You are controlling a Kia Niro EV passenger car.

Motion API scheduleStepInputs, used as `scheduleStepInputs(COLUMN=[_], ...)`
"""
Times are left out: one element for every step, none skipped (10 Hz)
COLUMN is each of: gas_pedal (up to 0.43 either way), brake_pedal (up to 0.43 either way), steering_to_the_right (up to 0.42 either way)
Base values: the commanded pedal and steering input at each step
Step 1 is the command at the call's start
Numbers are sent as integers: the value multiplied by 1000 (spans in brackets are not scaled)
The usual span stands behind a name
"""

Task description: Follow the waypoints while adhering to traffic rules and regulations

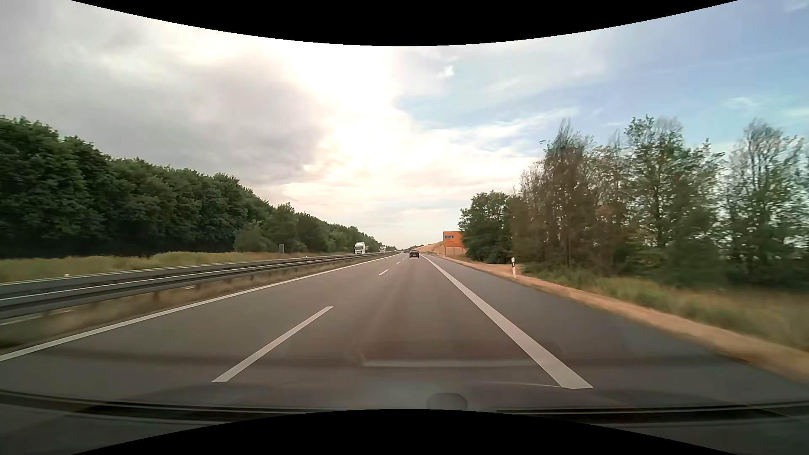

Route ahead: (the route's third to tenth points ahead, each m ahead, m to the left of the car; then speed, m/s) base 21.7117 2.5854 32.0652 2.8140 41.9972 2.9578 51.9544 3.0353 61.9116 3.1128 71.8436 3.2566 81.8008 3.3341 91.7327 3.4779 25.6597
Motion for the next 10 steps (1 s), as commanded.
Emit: scheduleStepInputs(gas_pedal=[299,319,319,319,319,319,319,319,319,319], brake_pedal=[0,0,0,0,0,0,0,0,0,0], steering_to_the_right=[-5,-5,-5,-5,-5,-5,-5,-5,-5,-5])
